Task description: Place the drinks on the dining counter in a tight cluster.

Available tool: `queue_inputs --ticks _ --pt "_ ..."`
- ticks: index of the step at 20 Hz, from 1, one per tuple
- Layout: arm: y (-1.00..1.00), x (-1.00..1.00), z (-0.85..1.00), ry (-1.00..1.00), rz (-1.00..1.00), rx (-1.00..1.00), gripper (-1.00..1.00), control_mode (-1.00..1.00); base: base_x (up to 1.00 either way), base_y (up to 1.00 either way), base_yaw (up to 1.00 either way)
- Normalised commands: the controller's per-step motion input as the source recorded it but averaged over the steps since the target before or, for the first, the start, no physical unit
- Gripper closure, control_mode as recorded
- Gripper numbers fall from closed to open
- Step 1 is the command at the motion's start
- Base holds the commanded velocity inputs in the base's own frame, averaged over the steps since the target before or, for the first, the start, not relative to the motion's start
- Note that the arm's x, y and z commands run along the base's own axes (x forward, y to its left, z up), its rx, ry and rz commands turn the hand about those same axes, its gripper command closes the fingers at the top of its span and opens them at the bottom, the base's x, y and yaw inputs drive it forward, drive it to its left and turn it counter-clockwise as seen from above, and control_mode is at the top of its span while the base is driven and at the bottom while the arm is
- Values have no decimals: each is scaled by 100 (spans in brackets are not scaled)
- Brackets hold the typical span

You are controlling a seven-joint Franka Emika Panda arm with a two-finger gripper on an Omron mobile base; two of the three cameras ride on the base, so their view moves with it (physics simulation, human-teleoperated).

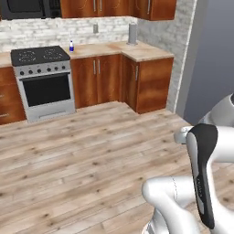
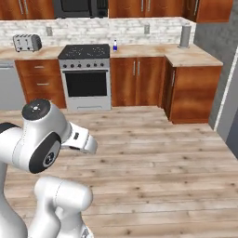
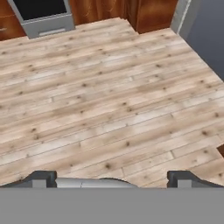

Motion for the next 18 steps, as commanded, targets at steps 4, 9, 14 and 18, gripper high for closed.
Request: queue_inputs --ticks 4,9,14,18 --pt "0 0 0 0 0 0 -100 100 100 39 -20" --pt "0 0 0 0 0 0 -100 100 100 45 -12" --pt "0 0 0 0 0 0 -100 100 100 48 -2" --pt "0 0 0 0 0 0 -100 100 100 5 -2"
